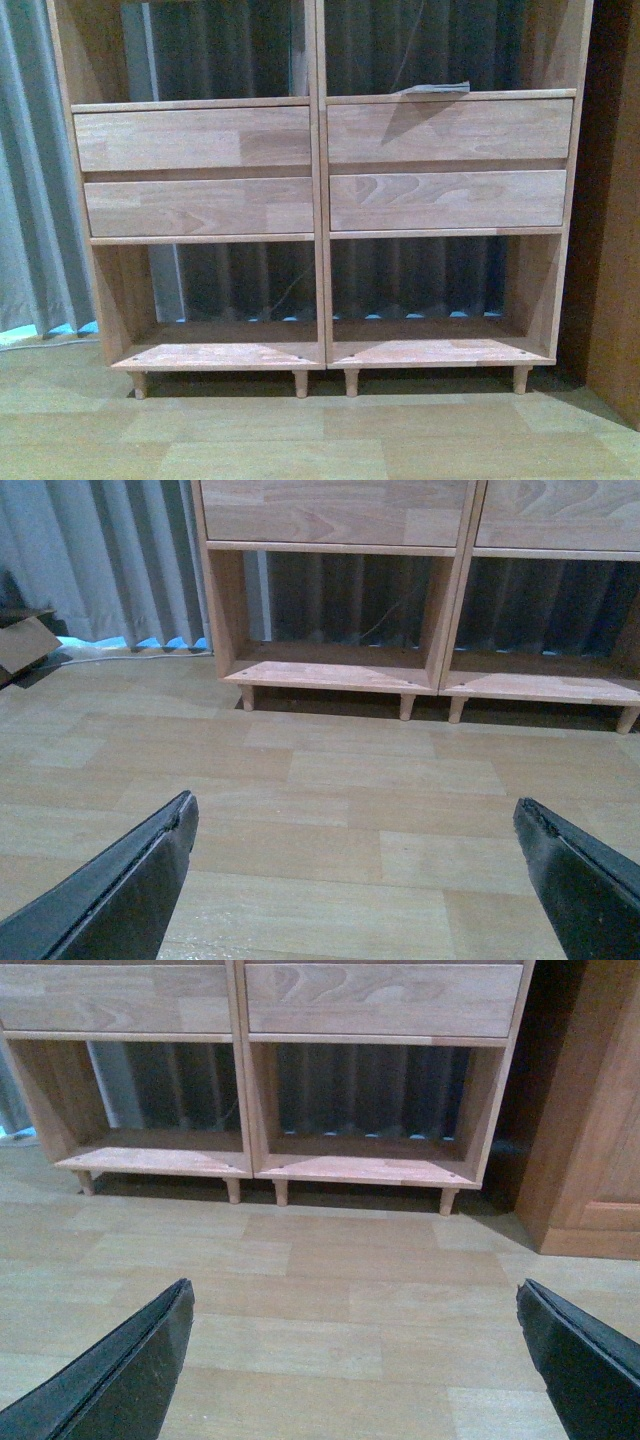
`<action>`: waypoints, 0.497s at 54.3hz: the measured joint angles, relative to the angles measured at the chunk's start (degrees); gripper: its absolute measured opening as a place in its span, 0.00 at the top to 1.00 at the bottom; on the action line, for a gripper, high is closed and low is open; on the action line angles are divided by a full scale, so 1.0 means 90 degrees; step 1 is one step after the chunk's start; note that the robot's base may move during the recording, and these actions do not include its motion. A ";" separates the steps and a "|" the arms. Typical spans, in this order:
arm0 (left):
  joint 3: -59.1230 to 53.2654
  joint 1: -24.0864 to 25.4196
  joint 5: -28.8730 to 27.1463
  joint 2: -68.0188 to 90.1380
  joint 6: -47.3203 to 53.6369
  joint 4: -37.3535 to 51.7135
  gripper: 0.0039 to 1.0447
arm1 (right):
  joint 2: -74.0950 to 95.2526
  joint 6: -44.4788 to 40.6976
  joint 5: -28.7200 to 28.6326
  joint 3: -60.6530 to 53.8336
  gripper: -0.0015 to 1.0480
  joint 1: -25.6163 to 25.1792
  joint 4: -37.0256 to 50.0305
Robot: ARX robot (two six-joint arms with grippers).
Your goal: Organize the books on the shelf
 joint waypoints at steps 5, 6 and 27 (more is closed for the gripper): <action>0.0000 0.0000 -0.0002 0.0000 0.0000 0.0000 0.07 | -0.0002 0.0000 0.0002 0.0000 0.07 0.0000 0.0000; 0.0000 0.0000 -0.0002 0.0002 0.0000 0.0000 0.07 | -0.0002 0.0000 0.0000 0.0000 0.07 0.0000 0.0000; 0.0000 0.0000 -0.0002 0.0002 0.0000 0.0000 0.07 | 0.0000 0.0000 0.0002 0.0000 0.07 0.0000 0.0000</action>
